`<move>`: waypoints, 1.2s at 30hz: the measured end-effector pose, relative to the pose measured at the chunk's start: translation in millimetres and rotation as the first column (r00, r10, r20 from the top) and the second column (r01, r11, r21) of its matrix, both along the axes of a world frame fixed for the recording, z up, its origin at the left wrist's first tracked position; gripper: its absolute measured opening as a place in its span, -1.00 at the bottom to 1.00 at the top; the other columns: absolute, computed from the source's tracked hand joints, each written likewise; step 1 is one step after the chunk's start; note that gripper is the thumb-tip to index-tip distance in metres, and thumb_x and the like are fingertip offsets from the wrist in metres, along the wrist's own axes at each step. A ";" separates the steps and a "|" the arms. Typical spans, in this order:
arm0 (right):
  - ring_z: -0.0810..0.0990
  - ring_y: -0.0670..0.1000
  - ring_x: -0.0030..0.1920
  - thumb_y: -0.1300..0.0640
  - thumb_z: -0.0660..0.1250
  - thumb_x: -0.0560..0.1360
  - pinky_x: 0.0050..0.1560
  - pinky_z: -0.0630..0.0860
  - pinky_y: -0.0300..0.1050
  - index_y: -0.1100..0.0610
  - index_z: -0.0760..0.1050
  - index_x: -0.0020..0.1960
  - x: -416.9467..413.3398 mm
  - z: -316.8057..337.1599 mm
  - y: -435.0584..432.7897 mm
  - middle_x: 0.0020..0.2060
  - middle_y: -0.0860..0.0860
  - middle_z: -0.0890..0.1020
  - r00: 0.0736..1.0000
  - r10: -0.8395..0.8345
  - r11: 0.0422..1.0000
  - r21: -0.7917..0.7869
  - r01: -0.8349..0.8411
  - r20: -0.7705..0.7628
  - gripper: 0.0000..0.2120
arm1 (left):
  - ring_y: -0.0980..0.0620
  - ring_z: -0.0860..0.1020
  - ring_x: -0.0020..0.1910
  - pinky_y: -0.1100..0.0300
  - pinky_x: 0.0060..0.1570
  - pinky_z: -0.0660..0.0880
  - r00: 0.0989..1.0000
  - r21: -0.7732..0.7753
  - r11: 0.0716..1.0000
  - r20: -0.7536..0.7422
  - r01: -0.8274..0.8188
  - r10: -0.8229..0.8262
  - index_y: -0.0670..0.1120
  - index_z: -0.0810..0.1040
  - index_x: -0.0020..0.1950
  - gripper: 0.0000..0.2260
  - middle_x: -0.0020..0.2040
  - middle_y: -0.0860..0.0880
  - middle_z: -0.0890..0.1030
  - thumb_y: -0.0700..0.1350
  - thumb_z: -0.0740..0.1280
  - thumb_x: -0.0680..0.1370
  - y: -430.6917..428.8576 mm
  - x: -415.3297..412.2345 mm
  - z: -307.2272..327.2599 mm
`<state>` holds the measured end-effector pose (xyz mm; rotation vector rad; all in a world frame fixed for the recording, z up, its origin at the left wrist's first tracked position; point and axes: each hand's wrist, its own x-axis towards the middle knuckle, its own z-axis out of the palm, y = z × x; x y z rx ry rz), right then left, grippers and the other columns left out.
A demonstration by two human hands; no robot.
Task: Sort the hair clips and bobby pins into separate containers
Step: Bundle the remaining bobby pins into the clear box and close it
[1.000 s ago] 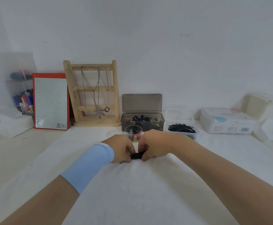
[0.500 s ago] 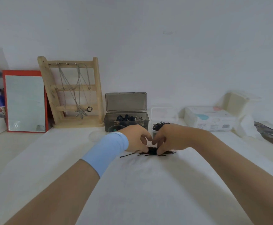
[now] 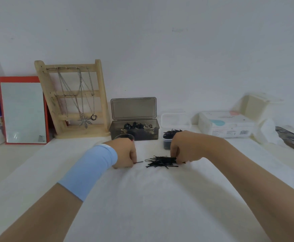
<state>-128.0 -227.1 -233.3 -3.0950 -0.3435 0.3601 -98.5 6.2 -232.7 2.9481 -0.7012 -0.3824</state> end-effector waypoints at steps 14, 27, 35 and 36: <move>0.66 0.09 -0.22 0.04 0.21 0.53 -0.17 0.58 -0.12 0.18 0.63 0.01 -1.3 15.5 6.9 -0.21 0.06 0.66 0.999 -0.037 0.999 0.000 0.037 0.018 -0.71 | 0.13 0.58 0.02 0.16 0.16 0.52 0.979 -0.220 0.954 0.027 0.205 -0.204 0.08 0.64 0.14 -0.78 0.01 0.17 0.63 -0.01 0.40 0.50 -55.5 16.1 -9.3; 0.52 -0.04 -0.19 -0.01 0.48 0.42 -0.23 0.46 -0.18 0.01 0.68 0.05 -1.4 -4.0 19.8 -0.16 -0.08 0.63 0.990 0.112 0.989 0.088 -0.119 0.084 -0.77 | 0.27 0.60 -0.16 0.36 -0.17 0.48 0.967 -0.347 0.913 -0.057 0.212 -0.247 0.14 0.37 0.33 -0.41 -0.10 0.17 0.67 -0.13 0.53 0.39 -45.6 24.4 -21.3; 0.49 -0.02 -0.20 0.10 0.43 0.47 -0.36 0.30 -0.27 0.04 0.67 0.09 -3.1 -9.2 25.7 -0.25 -0.09 0.58 0.986 0.121 0.987 0.093 -0.132 0.111 -0.80 | 0.23 0.55 -0.18 0.41 -0.19 0.41 0.976 -0.189 0.958 0.049 0.215 -0.210 0.12 0.69 0.10 -0.76 -0.15 0.21 0.62 0.00 0.46 0.44 -38.8 21.8 -24.0; 0.49 -0.01 -0.19 0.10 0.43 0.48 -0.36 0.29 -0.25 0.05 0.67 0.10 -3.1 -9.6 27.1 -0.24 -0.07 0.57 0.987 0.127 0.987 0.083 -0.136 0.101 -0.80 | 0.24 0.54 -0.19 0.44 -0.21 0.38 0.975 -0.202 0.954 0.057 0.221 -0.214 0.11 0.69 0.10 -0.78 -0.15 0.20 0.62 -0.02 0.45 0.45 -39.0 21.5 -24.8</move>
